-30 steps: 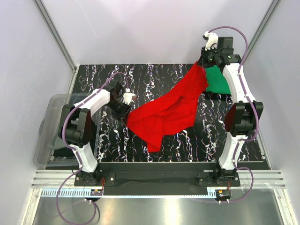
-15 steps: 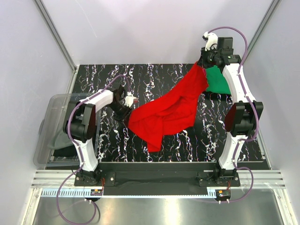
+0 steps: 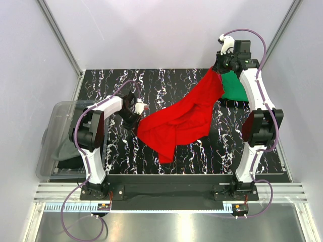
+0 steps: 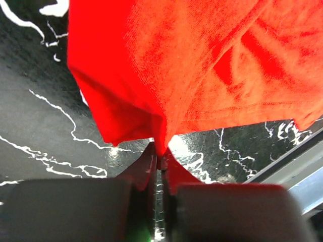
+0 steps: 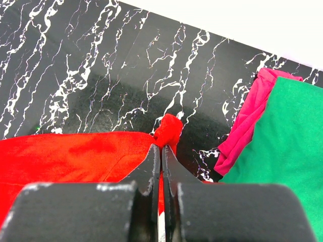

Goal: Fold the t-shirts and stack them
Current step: Flatten the tshirt out

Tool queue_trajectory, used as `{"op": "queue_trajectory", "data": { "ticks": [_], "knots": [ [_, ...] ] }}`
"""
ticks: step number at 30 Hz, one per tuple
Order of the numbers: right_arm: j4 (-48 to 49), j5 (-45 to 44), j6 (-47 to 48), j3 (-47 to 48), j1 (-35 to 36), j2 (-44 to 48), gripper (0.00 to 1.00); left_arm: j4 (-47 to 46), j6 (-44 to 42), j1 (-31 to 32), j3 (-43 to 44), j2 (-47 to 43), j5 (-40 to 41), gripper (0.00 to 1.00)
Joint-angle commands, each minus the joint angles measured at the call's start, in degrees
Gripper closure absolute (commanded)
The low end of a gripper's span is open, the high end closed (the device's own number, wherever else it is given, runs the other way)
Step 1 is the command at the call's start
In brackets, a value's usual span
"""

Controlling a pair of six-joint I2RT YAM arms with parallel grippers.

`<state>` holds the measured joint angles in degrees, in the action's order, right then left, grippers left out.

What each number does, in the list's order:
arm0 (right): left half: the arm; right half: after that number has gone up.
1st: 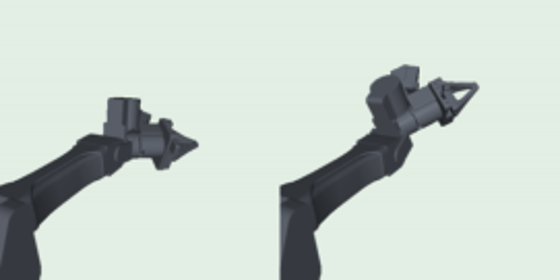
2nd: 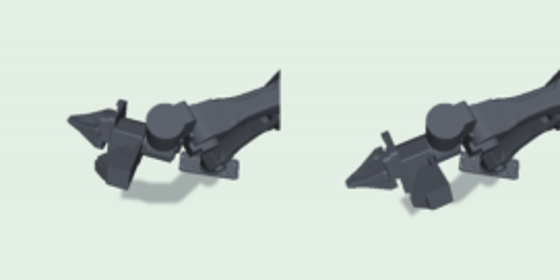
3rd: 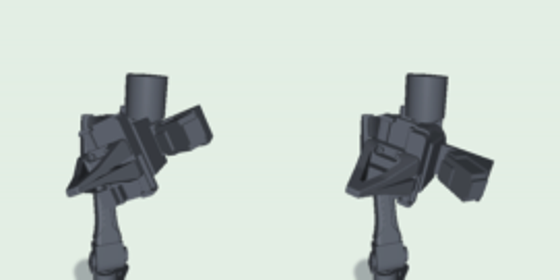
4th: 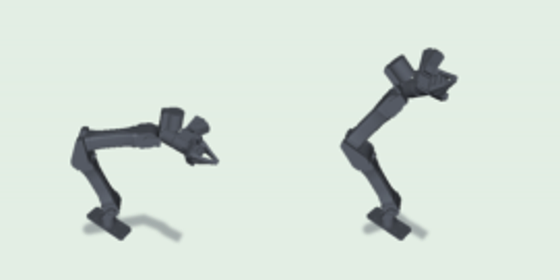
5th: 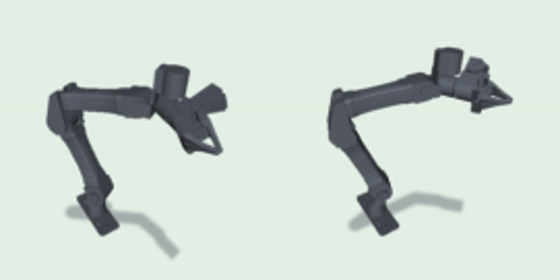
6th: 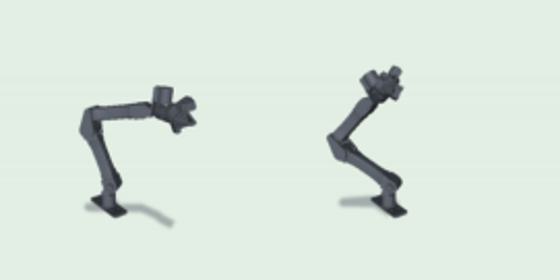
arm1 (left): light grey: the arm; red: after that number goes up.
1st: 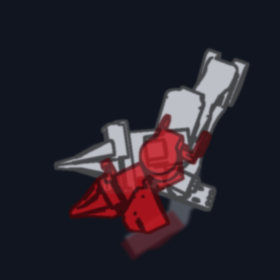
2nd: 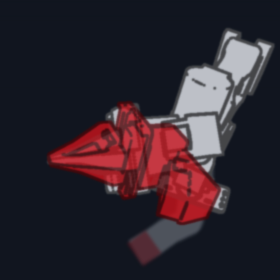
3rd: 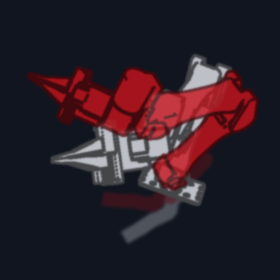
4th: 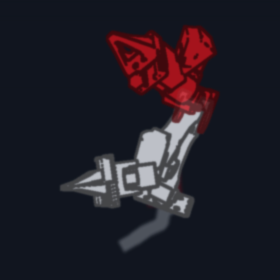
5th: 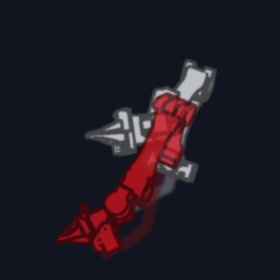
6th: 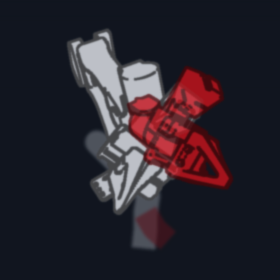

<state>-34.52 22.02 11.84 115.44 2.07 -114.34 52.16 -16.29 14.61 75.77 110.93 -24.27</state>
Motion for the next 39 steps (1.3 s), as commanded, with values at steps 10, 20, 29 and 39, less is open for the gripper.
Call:
{"op": "queue_trajectory", "data": {
  "ticks": [10, 20, 29, 39],
  "knots": [
    [2.5, -1.5, 0.6, 2.2, -0.7, 5.6, 1.0, 9.5, -11.1, -2.1, 10.2, -9.2, 4.0, 1.0],
    [-1.9, 4.3, 0.6, -2.0, -1.0, 21.3, 1.0, 26.3, -26.8, -1.9, 29.8, -15.9, 12.7, 1.0],
    [-6.1, 10.5, -1.6, -15.7, -1.1, 43.8, 1.0, 36.5, -38.5, 4.6, 31.0, -26.1, 26.7, 1.0],
    [-5.1, 0.1, -4.0, -22.2, -1.5, 37.7, 1.0, 31.7, -42.3, 7.3, 21.5, -24.7, 35.0, 1.0]
  ]
}}
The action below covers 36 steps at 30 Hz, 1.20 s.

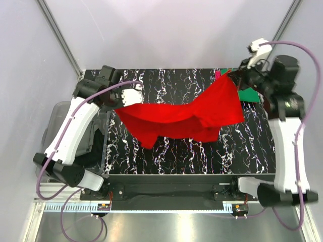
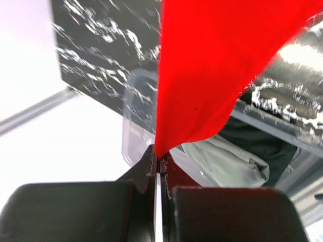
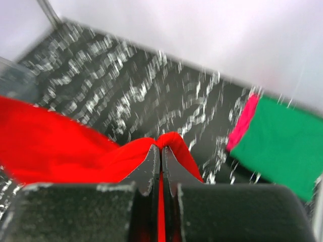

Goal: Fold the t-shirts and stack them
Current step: Flatten the tshirt out

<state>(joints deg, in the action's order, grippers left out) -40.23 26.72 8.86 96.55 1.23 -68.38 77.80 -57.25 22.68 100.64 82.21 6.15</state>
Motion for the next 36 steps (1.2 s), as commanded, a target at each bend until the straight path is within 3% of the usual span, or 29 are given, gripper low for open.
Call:
{"op": "queue_trajectory", "data": {
  "ticks": [1, 6, 10, 14, 20, 26, 36],
  "knots": [
    [1.8, -4.1, 0.0, -3.9, -0.8, -10.3, 1.0, 5.2, -1.0, -1.1, -5.2, 5.2, 4.0, 1.0],
    [1.0, -3.0, 2.7, -0.5, -0.8, -27.1, 1.0, 0.7, 5.3, -1.8, -4.4, 20.8, 3.1, 1.0],
    [2.2, -4.3, 4.2, 2.5, -0.8, -36.7, 1.0, 0.7, 10.8, -2.6, 4.2, 35.5, 4.8, 1.0],
    [2.4, -5.8, 6.8, 7.2, -0.8, -45.1, 1.0, 0.3, 14.4, -3.3, 7.8, 39.3, 5.4, 1.0],
    [2.3, -2.9, 3.9, 15.8, -0.7, -46.9, 1.0, -0.1, 16.5, -3.3, 5.0, 34.3, 4.0, 1.0],
    [4.6, 1.8, 4.2, 16.9, -0.4, -37.4, 1.0, -1.9, 17.5, -3.3, 7.2, 24.2, 4.6, 1.0],
    [3.4, 5.2, 3.2, 23.1, -0.4, -30.2, 1.0, -2.6, 14.7, -2.2, 26.4, 19.3, 8.9, 1.0]
  ]
}}
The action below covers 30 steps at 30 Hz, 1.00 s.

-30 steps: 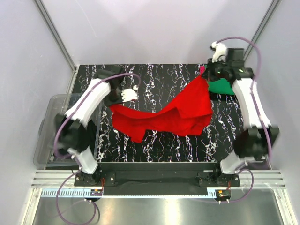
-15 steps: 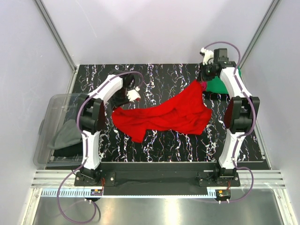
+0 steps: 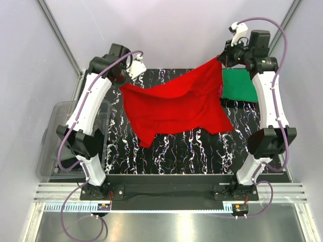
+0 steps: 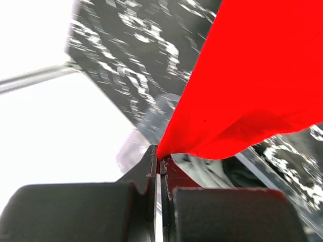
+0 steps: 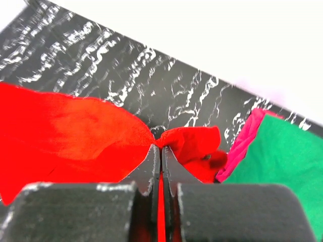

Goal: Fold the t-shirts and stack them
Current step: Flatten the tshirt out

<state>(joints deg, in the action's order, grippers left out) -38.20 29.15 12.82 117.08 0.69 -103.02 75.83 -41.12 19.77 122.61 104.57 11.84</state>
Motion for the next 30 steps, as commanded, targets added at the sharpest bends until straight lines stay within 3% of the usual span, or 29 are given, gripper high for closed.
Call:
{"op": "queue_trajectory", "data": {
  "ticks": [1, 5, 8, 14, 17, 24, 26, 28, 30],
  "knots": [
    [0.1, 2.8, -0.4, 2.5, 0.0, 5.2, 1.0, -0.9, -1.9, 1.5, 4.4, -4.3, 3.5, 1.0],
    [-2.7, 3.0, 3.2, -2.2, 0.1, 11.0, 1.0, -3.6, -3.1, 3.3, 2.1, -8.0, 4.3, 1.0],
    [-5.7, 1.2, 5.7, -8.3, 0.1, 15.5, 1.0, -5.5, -4.0, 4.0, -5.0, -12.4, 2.4, 1.0],
    [-10.8, -4.1, 13.1, -26.4, 0.0, 24.5, 1.0, -2.8, -9.3, 5.5, -29.4, -18.3, -1.7, 1.0],
    [-12.1, -4.6, 15.9, -33.0, 0.0, 25.5, 1.0, -3.2, -10.0, 5.5, -36.5, -17.8, -1.5, 1.0],
    [-7.0, -5.2, 16.5, -37.8, 0.0, 16.1, 1.0, -3.6, -4.7, 5.5, -33.1, -6.3, -5.9, 1.0],
    [-6.7, -7.1, 16.6, -35.9, 0.0, 12.4, 0.71, -3.8, -3.4, 5.5, -31.6, -4.7, -5.9, 1.0],
    [-6.6, -9.2, 17.8, -35.5, -0.3, 11.0, 0.53, -3.8, -2.6, 5.5, -30.9, -3.5, -5.7, 1.0],
    [-6.6, -9.8, 20.8, -37.2, -2.4, 12.0, 0.51, -3.8, -2.2, 5.5, -31.0, -3.5, -6.1, 1.0]
  ]
}}
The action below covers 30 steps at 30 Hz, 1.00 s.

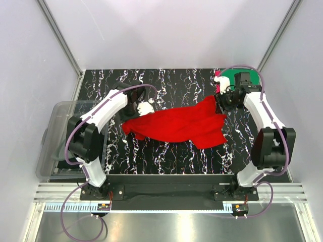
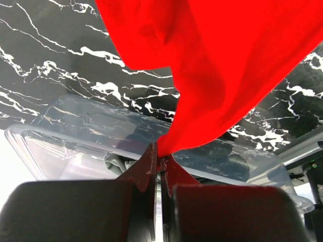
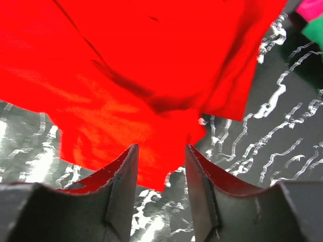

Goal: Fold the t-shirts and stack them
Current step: Flatten the tshirt out

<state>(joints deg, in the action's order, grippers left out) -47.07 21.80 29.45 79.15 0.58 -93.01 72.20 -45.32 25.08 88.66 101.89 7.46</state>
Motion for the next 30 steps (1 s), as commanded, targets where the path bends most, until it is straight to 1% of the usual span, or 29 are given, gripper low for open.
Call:
{"op": "queue_trajectory", "data": {
  "ticks": [1, 2, 4, 6, 7, 10, 14, 20, 30],
  "knots": [
    [2.1, -2.2, 5.3, -2.0, -3.3, 2.8, 0.51, -0.2, 2.2, 0.2, 2.7, -0.8, -2.1, 1.0],
    [1.9, -1.4, 6.8, -3.9, -5.7, 5.1, 0.51, -0.4, 2.4, 0.1, 2.6, -0.9, -2.5, 1.0],
    [-1.3, 0.2, 13.1, -9.0, -7.8, 7.9, 0.5, -0.4, 2.9, 0.1, 2.4, -0.8, -2.9, 1.0],
    [-8.7, 2.7, 20.3, -11.2, -8.9, 8.5, 0.5, -0.7, 3.2, 0.2, 2.1, -0.5, -2.9, 1.0],
    [-9.3, 2.9, 20.6, -13.7, -8.9, 9.2, 0.5, -0.7, 3.5, 0.1, 2.3, -0.2, -3.0, 1.0],
    [-9.4, 3.8, 20.9, -16.8, -9.0, 9.2, 0.5, -0.7, 4.2, 0.2, 3.2, 0.4, -3.2, 1.0],
    [-8.4, 4.6, 20.1, -17.2, -9.0, 5.0, 0.5, -0.7, 4.3, 0.3, 3.4, 0.9, -3.0, 1.0],
    [-2.9, 2.8, 21.3, -18.7, -9.0, 1.3, 0.5, -0.8, 4.5, 0.3, 2.9, 1.4, -3.1, 1.0],
    [-0.4, 1.6, 21.4, -17.7, -8.4, -5.5, 0.51, -0.8, 5.2, 0.2, 3.0, 1.9, -2.5, 1.0]
  ]
}}
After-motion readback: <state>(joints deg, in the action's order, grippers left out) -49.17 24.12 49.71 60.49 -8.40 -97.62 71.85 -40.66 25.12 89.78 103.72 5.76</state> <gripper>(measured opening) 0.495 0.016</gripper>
